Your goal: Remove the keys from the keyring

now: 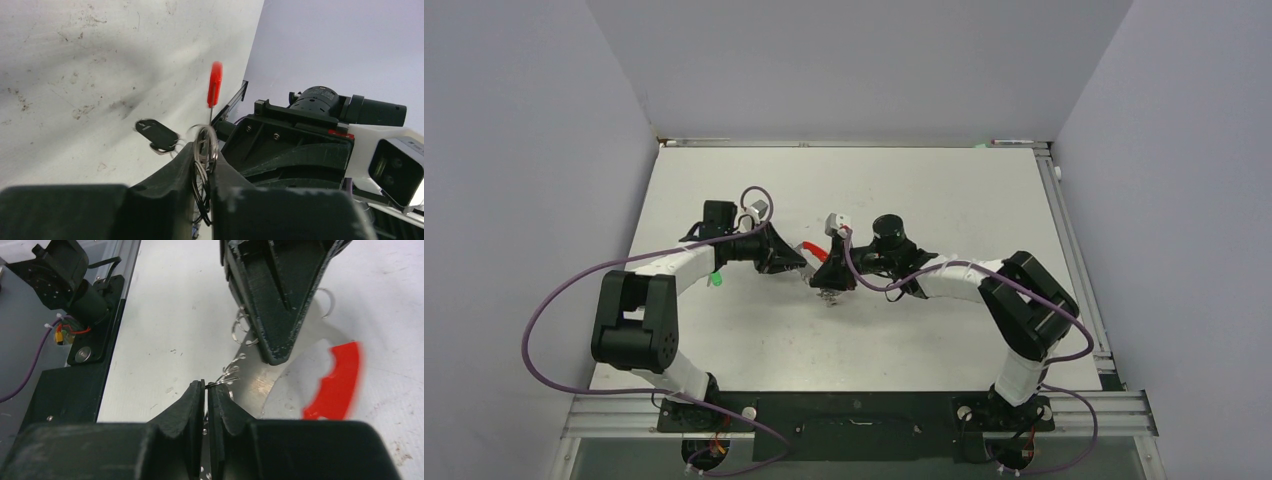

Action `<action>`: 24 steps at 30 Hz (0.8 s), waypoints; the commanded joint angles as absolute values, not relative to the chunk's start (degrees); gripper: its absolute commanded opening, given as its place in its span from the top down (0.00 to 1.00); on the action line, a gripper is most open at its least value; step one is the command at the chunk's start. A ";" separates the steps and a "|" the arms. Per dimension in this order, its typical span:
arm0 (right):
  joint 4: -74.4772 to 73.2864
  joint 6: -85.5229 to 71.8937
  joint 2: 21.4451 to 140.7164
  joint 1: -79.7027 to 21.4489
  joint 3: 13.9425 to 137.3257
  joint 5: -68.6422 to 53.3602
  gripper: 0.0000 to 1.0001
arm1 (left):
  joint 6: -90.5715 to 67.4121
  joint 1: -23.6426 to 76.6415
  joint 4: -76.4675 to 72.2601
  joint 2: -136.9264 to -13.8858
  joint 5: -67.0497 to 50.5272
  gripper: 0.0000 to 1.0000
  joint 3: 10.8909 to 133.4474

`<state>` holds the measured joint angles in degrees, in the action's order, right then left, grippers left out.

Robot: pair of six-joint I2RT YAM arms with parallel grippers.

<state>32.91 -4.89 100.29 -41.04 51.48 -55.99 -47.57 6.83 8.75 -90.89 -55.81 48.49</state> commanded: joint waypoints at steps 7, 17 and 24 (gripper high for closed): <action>34.67 -5.90 99.42 -39.41 54.39 -61.41 0.43 | -42.25 4.61 7.02 -90.16 -60.70 1.00 49.49; 35.53 -16.59 96.43 -31.58 55.58 -51.74 0.26 | -41.33 4.69 -3.50 -81.88 -62.25 1.00 46.06; 16.61 -2.54 96.12 -35.15 61.33 -43.67 0.29 | -37.41 6.09 -2.89 -77.80 -57.54 1.00 46.39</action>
<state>27.07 -10.96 99.39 -32.62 57.14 -49.17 -40.64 5.08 0.14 -80.86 -58.96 45.58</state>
